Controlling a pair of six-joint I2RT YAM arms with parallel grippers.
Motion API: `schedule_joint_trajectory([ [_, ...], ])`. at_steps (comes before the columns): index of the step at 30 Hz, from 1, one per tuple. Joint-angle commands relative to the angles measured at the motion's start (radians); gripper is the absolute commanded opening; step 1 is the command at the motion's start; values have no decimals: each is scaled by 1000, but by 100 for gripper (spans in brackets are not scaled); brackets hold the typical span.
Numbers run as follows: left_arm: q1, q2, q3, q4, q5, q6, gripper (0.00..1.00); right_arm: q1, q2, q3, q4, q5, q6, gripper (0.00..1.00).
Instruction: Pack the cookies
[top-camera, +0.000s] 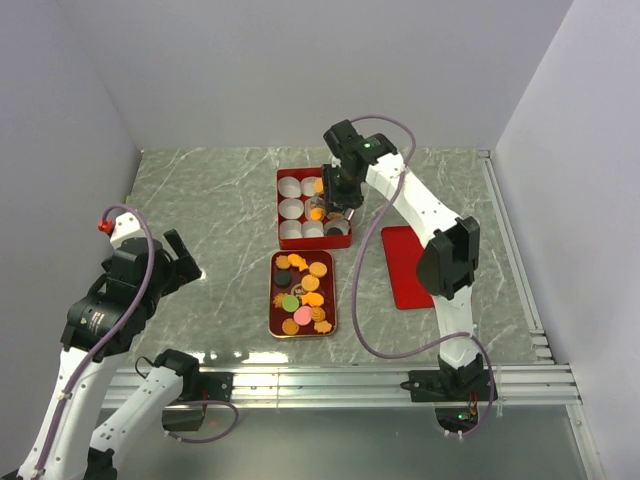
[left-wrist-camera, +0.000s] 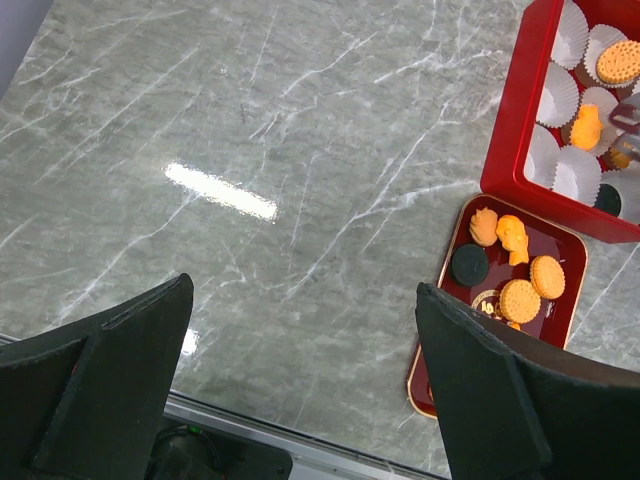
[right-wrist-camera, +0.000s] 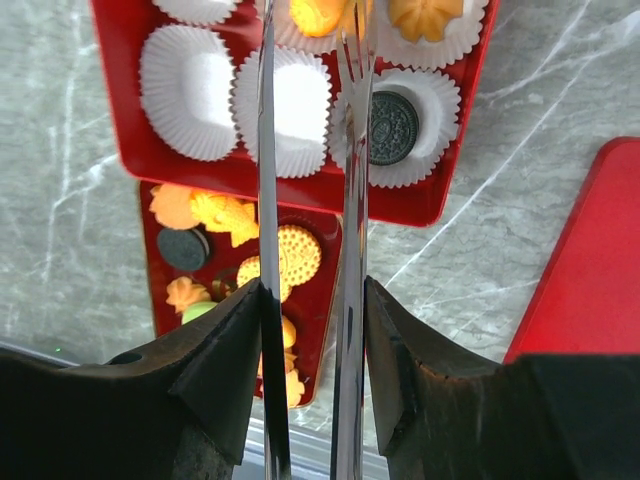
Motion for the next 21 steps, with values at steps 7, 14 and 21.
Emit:
schedule_joint_trajectory([
  [7,0,-12,11,15,-9,-4,99,96,-298,-195,33,27,-7,50],
  [14,0,-20,3,25,5,10,100,245,-450,-478,104,-34,17,50],
  [21,0,-21,0,28,22,19,99,299,-438,-527,152,-56,57,50],
])
